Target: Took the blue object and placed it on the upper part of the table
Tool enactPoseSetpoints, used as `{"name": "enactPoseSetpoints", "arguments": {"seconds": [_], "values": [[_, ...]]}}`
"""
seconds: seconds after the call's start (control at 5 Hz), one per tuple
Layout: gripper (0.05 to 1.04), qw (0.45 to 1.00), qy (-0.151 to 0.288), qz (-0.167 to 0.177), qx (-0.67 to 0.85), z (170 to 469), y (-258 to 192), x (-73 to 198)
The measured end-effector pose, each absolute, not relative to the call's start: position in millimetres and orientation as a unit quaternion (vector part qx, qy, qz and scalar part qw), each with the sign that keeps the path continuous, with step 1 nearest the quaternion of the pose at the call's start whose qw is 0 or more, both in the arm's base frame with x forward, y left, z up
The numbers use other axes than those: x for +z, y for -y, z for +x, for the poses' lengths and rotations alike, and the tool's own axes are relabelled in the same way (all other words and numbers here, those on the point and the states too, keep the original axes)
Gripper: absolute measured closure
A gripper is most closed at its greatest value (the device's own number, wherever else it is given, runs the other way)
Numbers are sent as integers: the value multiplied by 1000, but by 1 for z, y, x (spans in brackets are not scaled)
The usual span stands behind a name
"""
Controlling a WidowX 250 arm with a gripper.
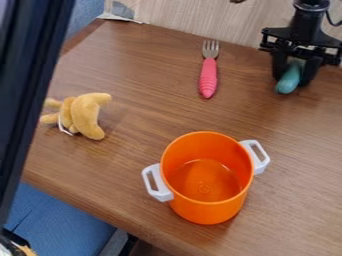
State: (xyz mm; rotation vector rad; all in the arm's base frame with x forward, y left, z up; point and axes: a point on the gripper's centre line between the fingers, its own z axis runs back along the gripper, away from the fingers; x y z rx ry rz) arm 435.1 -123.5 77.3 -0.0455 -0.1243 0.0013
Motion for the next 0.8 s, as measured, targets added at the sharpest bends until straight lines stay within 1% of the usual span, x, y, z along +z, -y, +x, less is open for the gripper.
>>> {"name": "enactPoseSetpoints", "arguments": {"seconds": [0.2, 0.4, 0.6, 0.8], "values": [[73, 998, 63, -9, 6, 434, 126, 77], [74, 998, 61, -10, 12, 433, 126, 76], [80, 998, 61, -14, 15, 429, 126, 82], [82, 995, 93, -35, 28, 424, 121, 113]]}}
